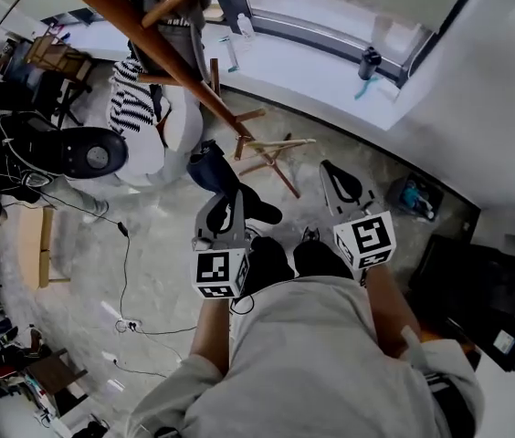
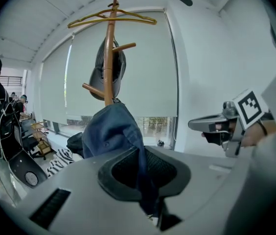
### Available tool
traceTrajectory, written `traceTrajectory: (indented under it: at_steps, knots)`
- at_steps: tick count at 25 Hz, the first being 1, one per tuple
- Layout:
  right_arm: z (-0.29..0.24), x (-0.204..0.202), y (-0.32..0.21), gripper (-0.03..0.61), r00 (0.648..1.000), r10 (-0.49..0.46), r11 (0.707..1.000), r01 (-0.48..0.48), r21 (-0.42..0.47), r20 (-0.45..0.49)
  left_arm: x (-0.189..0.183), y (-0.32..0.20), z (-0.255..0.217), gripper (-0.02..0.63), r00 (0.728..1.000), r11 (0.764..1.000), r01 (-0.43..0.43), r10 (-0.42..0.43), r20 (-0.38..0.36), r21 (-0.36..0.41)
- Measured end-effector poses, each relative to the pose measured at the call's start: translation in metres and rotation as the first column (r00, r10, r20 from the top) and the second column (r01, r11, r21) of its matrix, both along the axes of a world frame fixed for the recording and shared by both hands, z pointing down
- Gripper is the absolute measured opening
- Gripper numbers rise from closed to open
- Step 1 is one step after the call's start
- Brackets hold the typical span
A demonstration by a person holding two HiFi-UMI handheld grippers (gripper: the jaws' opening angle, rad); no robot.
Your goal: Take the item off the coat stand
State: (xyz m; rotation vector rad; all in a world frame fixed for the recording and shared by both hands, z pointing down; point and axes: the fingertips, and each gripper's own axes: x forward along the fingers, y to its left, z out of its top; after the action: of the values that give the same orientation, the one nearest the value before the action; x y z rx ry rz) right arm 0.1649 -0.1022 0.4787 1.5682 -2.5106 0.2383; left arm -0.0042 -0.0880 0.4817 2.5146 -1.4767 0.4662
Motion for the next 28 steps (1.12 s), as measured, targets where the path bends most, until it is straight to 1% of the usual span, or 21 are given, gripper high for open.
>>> traceTrajectory:
  at_steps: [3, 6, 9, 12, 16, 20, 24, 28]
  knots:
    - [0.005, 0.005, 0.005, 0.005, 1.000, 0.006, 1.000, -0.006, -0.003, 0.020, 0.008, 0.007, 0.000, 0.035, 1.000, 1.000, -0.008, 0.008, 0.011, 0.004]
    - [0.005, 0.001, 0.012, 0.005, 1.000, -0.005, 1.000, 0.004, 0.015, 0.018, 0.011, 0.012, 0.001, 0.035, 1.000, 1.000, -0.014, 0.014, 0.017, 0.012]
    - [-0.005, -0.007, 0.019, 0.005, 1.000, -0.011, 0.999, 0.010, 0.041, 0.018, 0.010, 0.017, 0.001, 0.035, 1.000, 1.000, -0.018, 0.018, 0.006, 0.021]
    - [-0.011, -0.015, 0.025, 0.005, 1.000, 0.003, 0.998, -0.004, 0.066, 0.012, 0.005, 0.024, -0.003, 0.035, 0.999, 0.999, -0.032, 0.032, -0.006, 0.037]
    - [-0.024, -0.034, 0.035, 0.005, 1.000, 0.030, 0.995, -0.029, 0.101, -0.005, -0.011, 0.034, -0.008, 0.035, 0.998, 0.996, -0.061, 0.061, -0.003, 0.061]
    - [-0.042, -0.053, 0.051, 0.005, 0.997, 0.073, 0.988, -0.070, 0.141, -0.017, -0.030, 0.046, -0.021, 0.035, 0.997, 0.990, -0.081, 0.080, 0.016, 0.112]
    - [-0.050, -0.072, 0.064, 0.005, 0.996, 0.092, 0.984, -0.089, 0.155, -0.011, -0.050, 0.056, -0.036, 0.035, 0.996, 0.985, -0.087, 0.090, -0.015, 0.146]
    - [-0.067, -0.094, 0.081, 0.005, 0.993, 0.115, 0.975, -0.109, 0.196, -0.016, -0.076, 0.069, -0.044, 0.035, 0.994, 0.981, -0.091, 0.099, -0.035, 0.170]
